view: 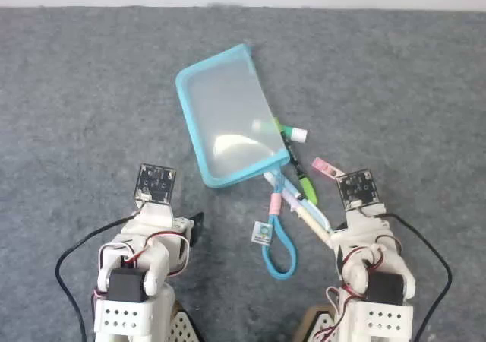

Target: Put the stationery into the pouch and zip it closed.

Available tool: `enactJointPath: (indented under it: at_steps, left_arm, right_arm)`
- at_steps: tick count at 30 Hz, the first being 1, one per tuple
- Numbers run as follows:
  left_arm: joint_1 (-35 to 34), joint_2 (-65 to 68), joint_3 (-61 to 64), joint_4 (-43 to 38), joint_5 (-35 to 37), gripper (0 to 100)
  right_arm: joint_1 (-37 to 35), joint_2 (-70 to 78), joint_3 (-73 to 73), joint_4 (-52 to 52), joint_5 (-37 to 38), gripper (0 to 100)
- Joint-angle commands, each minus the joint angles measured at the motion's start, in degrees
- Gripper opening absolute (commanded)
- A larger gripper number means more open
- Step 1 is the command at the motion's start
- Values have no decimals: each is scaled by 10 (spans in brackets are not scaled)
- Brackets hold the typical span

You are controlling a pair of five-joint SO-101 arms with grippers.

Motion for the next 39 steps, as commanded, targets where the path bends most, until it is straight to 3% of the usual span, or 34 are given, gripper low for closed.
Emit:
enactJointPath:
  at_steps: [1, 11, 21, 26, 33, 39]
  left_arm:
    - [-4, -13, -7, 3, 6, 237]
    - [-4, -13, -7, 3, 6, 237]
    - [-4, -13, -7, 3, 6, 237]
    - [-4, -13, -7, 3, 6, 237]
    - [-4, -13, -7, 3, 6, 237]
    - [-4, -13, -7, 3, 6, 237]
  right_arm:
    - [7, -4, 11, -6, 8, 98]
    - [-13, -1, -27, -165, 29, 98]
    - [-18, 50, -159, -74, 33, 97]
    - [-124, 242, -292, -64, 26, 97]
    - [-313, 597, -482, -82, -57, 97]
    - [-377, 800, -564, -166, -159, 97]
